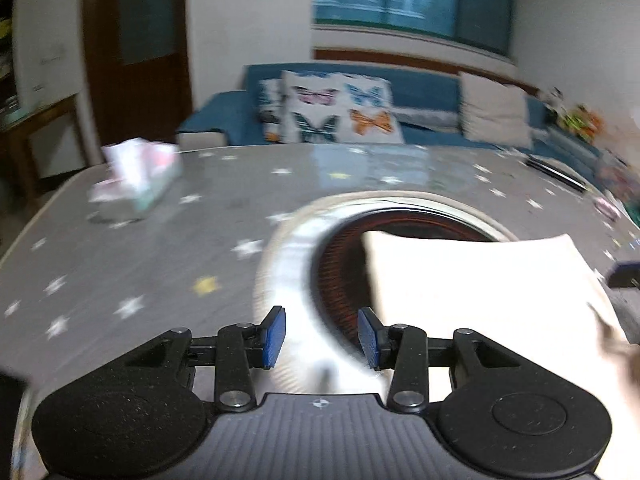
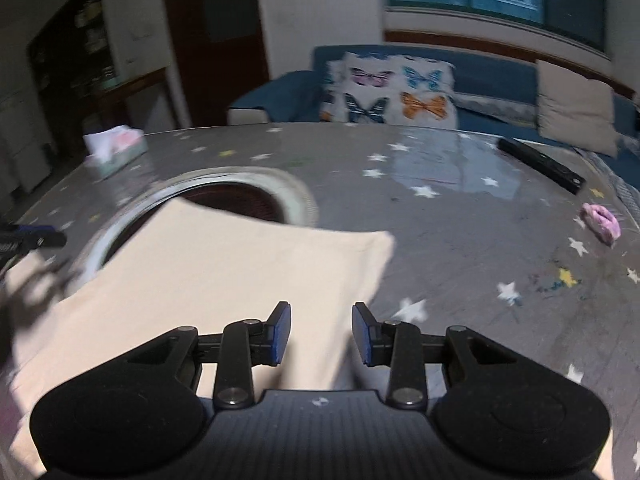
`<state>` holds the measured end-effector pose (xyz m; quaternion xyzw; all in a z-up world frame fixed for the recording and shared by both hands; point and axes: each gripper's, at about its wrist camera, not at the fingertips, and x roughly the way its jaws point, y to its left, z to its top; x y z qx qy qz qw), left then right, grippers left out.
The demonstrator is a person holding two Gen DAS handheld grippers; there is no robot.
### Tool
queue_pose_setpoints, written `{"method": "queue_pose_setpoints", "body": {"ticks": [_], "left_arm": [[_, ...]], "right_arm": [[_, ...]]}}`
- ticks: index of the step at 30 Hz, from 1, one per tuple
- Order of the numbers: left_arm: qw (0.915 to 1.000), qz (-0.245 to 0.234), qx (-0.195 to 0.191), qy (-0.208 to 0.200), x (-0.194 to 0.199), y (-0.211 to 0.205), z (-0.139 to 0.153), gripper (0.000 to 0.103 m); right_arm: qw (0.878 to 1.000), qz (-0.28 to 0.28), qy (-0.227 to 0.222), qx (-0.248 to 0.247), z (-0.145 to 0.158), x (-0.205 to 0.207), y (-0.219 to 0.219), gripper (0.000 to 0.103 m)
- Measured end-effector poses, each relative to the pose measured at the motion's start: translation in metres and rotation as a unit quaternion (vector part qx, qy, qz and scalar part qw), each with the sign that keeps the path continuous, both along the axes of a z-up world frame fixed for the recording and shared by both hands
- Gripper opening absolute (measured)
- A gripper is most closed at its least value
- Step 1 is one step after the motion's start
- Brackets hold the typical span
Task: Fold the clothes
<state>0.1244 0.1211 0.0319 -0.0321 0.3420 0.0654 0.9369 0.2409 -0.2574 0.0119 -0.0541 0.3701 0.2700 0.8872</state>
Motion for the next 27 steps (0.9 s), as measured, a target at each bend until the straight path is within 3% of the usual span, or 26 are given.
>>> {"method": "queue_pose_setpoints", "body": {"ticks": [11,15,18,21,27], "left_arm": [[0.9986,-0.025,0.028,0.039,0.084,-0.021,-0.032,0.044],[0.9974,-0.05,0.033,0.039,0.093,-0.026,-0.039,0.015],[0.9962,-0.065,0.048,0.033,0.096,-0.031,-0.041,0.005],[0.995,-0.061,0.075,0.027,0.098,-0.036,-0.042,0.002],[0.9935,-0.034,0.106,0.025,0.109,-0.031,-0.046,0.002]], "right_arm": [[0.999,-0.021,0.023,-0.005,-0.023,0.057,0.008,0.034],[0.999,-0.017,0.027,-0.013,-0.028,0.068,0.014,0.025],[0.999,-0.014,0.024,-0.017,-0.029,0.076,0.018,0.013],[1.0,-0.012,0.019,-0.019,-0.029,0.083,0.022,0.006],[0.999,-0.007,-0.003,-0.035,-0.033,0.095,0.043,0.01]]}}
